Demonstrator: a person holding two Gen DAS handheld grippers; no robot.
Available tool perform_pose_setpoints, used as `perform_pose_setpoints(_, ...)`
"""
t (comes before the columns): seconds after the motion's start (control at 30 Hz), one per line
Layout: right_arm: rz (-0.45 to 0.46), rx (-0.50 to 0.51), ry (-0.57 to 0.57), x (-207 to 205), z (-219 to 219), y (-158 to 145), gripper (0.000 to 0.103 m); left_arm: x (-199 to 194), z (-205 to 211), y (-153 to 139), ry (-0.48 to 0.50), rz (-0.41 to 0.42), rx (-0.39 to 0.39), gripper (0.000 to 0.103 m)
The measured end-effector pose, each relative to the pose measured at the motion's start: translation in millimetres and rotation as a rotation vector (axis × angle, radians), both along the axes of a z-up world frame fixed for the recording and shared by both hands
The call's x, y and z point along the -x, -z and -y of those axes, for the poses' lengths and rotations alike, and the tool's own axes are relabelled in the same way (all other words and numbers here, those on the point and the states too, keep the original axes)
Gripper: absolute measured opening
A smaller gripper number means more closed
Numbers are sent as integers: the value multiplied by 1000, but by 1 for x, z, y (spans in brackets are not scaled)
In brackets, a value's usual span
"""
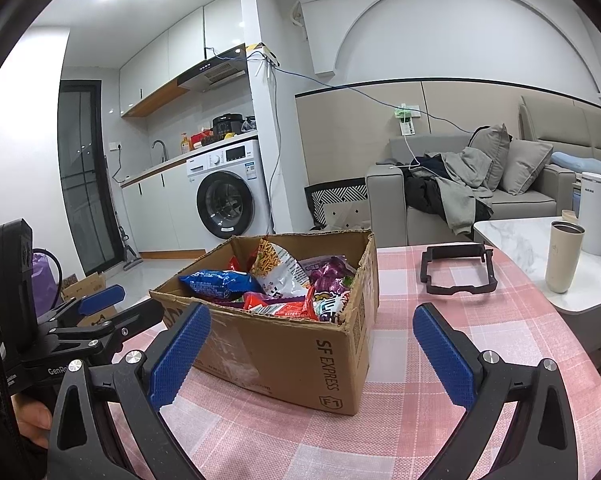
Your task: Organize snacks
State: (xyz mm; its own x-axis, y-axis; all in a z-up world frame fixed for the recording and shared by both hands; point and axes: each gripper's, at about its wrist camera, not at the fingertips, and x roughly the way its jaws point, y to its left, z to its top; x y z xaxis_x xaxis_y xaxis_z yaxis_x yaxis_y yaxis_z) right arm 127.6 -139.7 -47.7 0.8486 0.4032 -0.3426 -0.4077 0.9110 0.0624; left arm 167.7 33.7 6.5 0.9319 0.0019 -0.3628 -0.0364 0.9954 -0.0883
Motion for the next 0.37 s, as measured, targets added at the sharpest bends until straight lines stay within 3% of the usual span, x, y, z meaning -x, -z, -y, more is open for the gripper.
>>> perform_pose_setpoints(0.37, -5, 1, -1, -1, 0, 1, 103, 3, 4, -2, -5, 3, -3, 102)
